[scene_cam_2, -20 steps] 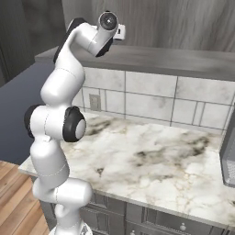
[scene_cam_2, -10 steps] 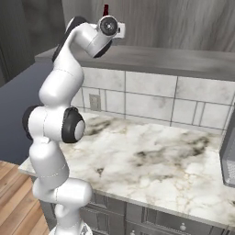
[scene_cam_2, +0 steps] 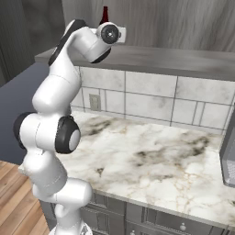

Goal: Open the cabinet directly in front. Then move the beer and the mug to the dining counter with the candle on it.

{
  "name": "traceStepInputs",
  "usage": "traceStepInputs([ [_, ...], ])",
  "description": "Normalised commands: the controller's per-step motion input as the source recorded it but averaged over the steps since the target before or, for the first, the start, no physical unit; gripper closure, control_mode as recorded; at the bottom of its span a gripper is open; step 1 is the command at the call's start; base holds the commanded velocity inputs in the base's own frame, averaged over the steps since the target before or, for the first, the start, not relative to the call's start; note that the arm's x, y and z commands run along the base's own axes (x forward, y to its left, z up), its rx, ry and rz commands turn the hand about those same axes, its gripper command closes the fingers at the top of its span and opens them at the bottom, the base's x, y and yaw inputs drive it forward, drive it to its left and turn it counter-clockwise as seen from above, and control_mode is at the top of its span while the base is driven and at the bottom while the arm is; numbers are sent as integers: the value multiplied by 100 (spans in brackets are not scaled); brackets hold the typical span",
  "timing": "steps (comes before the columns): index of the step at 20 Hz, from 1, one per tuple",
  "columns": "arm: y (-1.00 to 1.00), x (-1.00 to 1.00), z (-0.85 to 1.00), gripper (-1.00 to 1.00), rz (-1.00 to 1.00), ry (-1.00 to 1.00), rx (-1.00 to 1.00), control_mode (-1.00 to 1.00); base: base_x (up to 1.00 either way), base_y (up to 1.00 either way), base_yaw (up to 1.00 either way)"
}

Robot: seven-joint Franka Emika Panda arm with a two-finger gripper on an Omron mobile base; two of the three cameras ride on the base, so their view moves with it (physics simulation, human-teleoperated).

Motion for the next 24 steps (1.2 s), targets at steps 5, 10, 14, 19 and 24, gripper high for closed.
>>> traceStepInputs([
  [5,-12,-100,-5,100,4,0,0,-100,0,0,0],
  [10,-10,-100,-15,100,8,0,0,-100,0,0,0],
  [14,0,-100,-36,100,16,3,-4,-100,0,0,0],
  [19,6,-100,-62,100,26,1,-10,-100,0,0,0],
  [24,7,-100,-72,100,32,0,-11,-100,0,0,0],
])
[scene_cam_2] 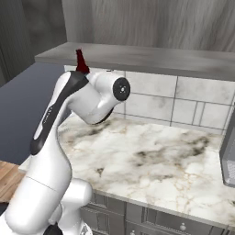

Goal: Open the cabinet directly in front. Then move the beer and the mug to the dining counter with the candle on it.

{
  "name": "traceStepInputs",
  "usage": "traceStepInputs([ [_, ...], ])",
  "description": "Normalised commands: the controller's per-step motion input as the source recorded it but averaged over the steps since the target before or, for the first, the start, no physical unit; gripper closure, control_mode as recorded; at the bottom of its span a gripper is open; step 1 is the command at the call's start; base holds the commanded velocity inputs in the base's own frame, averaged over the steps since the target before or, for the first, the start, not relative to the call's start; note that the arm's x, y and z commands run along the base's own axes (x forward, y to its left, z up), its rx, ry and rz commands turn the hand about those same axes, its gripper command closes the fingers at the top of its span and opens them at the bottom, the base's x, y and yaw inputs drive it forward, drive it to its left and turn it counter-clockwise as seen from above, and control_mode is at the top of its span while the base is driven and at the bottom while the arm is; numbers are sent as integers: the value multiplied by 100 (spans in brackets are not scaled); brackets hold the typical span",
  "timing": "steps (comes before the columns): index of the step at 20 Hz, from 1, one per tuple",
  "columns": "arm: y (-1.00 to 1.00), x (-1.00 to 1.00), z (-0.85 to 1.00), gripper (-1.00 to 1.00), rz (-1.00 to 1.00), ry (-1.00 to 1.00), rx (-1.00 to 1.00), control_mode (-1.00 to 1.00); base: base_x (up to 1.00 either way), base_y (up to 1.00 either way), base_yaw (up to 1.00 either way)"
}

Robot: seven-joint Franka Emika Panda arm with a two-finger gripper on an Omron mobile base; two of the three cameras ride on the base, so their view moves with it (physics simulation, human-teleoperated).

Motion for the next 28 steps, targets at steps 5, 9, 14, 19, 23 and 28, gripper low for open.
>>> traceStepInputs([
  [5,1,-99,-65,100,28,-1,-7,-100,0,0,0],
  [9,11,-60,-30,100,10,-2,-1,-100,0,0,0],
  [14,7,-17,-6,100,-4,-11,0,-100,0,0,0],
  [19,3,0,0,100,-1,-4,0,-100,0,0,0],
  [23,-38,0,0,100,-6,-6,14,-100,0,0,0],
  [28,-4,0,0,100,-1,0,1,-100,0,0,0],
])
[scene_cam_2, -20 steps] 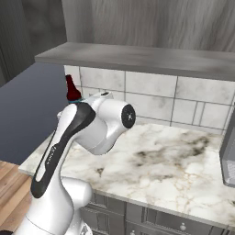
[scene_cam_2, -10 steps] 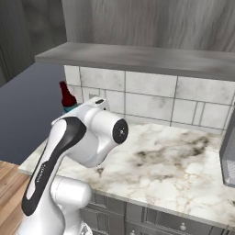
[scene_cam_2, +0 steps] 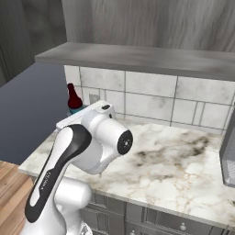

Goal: Open the cabinet directly in front. Then move the beer and the mug to the dining counter with the candle on it.

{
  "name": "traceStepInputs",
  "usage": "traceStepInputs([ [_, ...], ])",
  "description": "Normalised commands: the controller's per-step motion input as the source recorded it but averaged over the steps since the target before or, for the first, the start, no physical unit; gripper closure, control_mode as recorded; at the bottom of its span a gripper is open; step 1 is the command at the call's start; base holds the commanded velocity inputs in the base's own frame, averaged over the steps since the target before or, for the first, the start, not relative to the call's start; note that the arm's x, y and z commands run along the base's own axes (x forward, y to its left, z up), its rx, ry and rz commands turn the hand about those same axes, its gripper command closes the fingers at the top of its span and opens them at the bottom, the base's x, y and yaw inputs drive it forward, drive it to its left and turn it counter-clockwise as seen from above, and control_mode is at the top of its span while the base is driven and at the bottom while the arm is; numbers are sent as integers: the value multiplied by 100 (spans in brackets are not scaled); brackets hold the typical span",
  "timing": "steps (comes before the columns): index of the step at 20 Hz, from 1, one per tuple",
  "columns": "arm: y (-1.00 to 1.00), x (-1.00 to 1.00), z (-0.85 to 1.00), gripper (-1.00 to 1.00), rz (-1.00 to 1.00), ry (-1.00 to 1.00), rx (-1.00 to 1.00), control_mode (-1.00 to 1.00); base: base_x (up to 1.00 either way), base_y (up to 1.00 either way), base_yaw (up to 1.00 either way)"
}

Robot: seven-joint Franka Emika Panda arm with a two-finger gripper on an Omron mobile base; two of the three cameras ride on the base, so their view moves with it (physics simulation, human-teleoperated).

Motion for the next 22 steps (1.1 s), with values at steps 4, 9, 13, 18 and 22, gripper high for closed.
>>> traceStepInputs([
  [4,0,-1,-1,100,0,0,0,100,-27,0,-3],
  [9,0,0,0,100,0,0,0,100,-21,20,-49],
  [13,0,0,0,100,0,0,0,100,-25,9,-82],
  [18,0,0,0,100,0,0,0,100,-7,2,-99],
  [22,0,0,0,100,0,0,0,100,0,-38,-89],
])
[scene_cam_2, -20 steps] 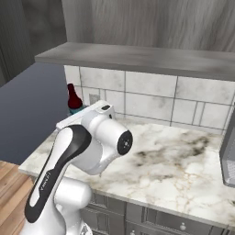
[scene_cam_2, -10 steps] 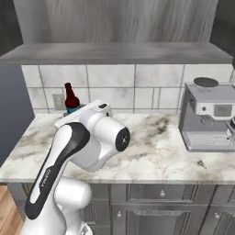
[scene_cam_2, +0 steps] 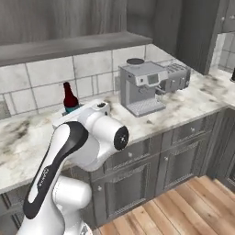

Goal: Open the cabinet directly in front. Then move the beer and the mug to the dining counter with the candle on it.

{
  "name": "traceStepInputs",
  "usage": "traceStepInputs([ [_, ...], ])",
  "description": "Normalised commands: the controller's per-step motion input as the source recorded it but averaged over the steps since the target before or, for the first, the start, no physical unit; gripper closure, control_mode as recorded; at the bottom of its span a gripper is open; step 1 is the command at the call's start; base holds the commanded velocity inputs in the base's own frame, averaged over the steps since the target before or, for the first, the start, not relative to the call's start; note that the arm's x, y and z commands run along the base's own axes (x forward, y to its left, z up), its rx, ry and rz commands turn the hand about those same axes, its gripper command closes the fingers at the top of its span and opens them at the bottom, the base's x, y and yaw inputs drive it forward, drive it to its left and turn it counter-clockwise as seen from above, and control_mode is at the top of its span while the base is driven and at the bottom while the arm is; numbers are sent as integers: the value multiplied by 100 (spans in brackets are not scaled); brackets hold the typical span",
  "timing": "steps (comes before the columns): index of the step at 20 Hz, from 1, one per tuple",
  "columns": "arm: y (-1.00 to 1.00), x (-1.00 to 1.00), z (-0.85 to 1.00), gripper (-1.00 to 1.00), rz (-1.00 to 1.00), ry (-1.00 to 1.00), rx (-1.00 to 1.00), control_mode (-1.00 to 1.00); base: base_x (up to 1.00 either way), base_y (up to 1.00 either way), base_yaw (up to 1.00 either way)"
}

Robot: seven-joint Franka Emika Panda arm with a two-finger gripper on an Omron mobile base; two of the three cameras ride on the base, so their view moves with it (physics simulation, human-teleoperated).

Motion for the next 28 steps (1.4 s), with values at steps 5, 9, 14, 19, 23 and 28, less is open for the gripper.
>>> traceStepInputs([
  [5,0,0,0,100,0,0,0,100,2,-77,-81],
  [9,0,0,0,100,0,0,0,100,20,-92,-80],
  [14,0,0,0,100,0,0,0,100,11,-63,-89],
  [19,0,0,0,100,0,0,0,100,1,-23,-99],
  [23,0,0,0,100,0,0,0,100,0,-14,-99],
  [28,0,0,0,100,0,0,0,100,0,-21,-96],
])
